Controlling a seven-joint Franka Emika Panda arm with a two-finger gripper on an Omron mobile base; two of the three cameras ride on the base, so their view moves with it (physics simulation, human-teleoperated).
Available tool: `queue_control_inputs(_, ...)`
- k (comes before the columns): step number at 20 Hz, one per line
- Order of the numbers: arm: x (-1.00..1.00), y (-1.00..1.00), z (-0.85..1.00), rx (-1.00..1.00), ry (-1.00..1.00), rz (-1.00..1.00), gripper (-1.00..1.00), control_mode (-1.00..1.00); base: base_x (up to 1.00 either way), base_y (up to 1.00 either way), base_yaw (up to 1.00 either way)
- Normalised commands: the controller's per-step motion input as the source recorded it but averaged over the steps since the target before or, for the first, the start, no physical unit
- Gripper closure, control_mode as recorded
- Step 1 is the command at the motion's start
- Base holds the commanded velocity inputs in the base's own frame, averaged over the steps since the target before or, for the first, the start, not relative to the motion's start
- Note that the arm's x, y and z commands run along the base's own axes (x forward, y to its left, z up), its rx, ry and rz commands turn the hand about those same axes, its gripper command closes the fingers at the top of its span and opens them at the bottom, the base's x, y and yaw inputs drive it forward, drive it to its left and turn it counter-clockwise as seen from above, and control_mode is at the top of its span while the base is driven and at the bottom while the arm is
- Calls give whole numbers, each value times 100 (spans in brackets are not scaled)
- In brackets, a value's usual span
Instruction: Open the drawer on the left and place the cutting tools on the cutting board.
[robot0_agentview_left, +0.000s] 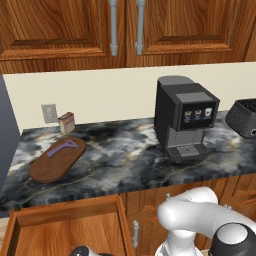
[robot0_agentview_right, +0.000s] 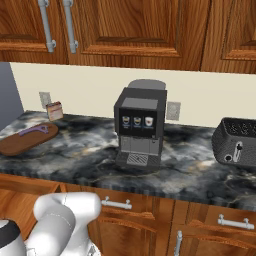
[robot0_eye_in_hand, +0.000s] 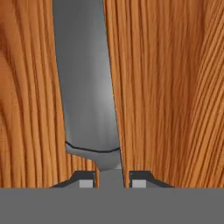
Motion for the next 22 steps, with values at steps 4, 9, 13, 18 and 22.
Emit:
queue_control_inputs(4, -8, 0, 35, 0, -5, 0, 100, -100, 0, 0, 0)
queue_control_inputs(9, -3, 0, 33, 0, -5, 0, 100, -100, 0, 0, 0)
queue_control_inputs(13, -2, 0, 39, 0, -5, 0, 100, -100, 0, 0, 0)
queue_control_inputs(18, 0, 0, 46, 0, -3, 0, 100, -100, 0, 0, 0)
queue_control_inputs(22, 0, 1, 43, 0, -1, 0, 100, -100, 0, 0, 0)
